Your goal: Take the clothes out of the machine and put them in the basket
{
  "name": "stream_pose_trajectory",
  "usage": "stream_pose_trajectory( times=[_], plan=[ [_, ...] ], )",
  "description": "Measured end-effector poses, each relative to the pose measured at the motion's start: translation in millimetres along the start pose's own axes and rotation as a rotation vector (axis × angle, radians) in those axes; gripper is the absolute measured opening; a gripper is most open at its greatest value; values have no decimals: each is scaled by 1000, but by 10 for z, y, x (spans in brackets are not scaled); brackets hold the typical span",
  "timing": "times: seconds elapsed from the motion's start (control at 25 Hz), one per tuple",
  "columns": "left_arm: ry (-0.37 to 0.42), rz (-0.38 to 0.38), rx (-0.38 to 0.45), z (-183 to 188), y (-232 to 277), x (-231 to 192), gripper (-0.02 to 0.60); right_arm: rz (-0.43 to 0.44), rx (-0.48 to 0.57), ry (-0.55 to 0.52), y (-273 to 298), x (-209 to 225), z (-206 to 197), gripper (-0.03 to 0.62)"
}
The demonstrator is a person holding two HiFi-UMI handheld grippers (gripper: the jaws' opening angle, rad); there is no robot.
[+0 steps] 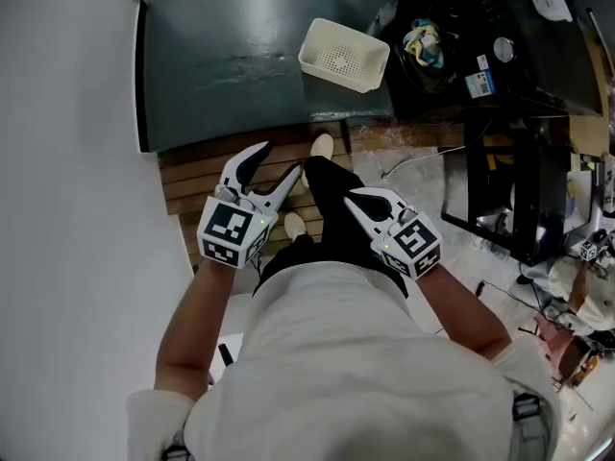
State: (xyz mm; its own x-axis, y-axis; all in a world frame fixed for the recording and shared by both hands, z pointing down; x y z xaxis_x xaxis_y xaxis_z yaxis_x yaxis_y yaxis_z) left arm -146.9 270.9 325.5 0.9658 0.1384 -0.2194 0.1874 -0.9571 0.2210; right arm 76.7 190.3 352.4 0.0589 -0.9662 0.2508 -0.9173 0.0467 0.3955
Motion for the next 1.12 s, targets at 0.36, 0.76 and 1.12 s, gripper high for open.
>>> stream_pose_trajectory(
  times=[0.36,0.76,1.12],
  plan=[
    [21,-173,-131,490,1795,-562,232,-86,22,135,300,1301,335,3],
    [82,-386,-228,830,3572,-587,262,-218,59,244,176,2375,831,3],
    [95,-543,-344,352,4975,-372,313,-403,114,380,51,2768,661,3]
  ],
)
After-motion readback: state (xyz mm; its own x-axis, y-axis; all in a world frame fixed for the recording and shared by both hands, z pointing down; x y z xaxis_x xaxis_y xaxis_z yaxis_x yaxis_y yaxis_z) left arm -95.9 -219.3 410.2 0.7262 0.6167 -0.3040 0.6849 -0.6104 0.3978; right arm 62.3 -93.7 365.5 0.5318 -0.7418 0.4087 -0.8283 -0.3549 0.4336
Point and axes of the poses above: the fingertips, and each gripper's own axes: y forward along the fingers, x to its right, z out of its top, the point moved 9 cm from there along -y, backward along the fingers, and after that the axes turned 11 degrees about x, right-handed, at the moved point
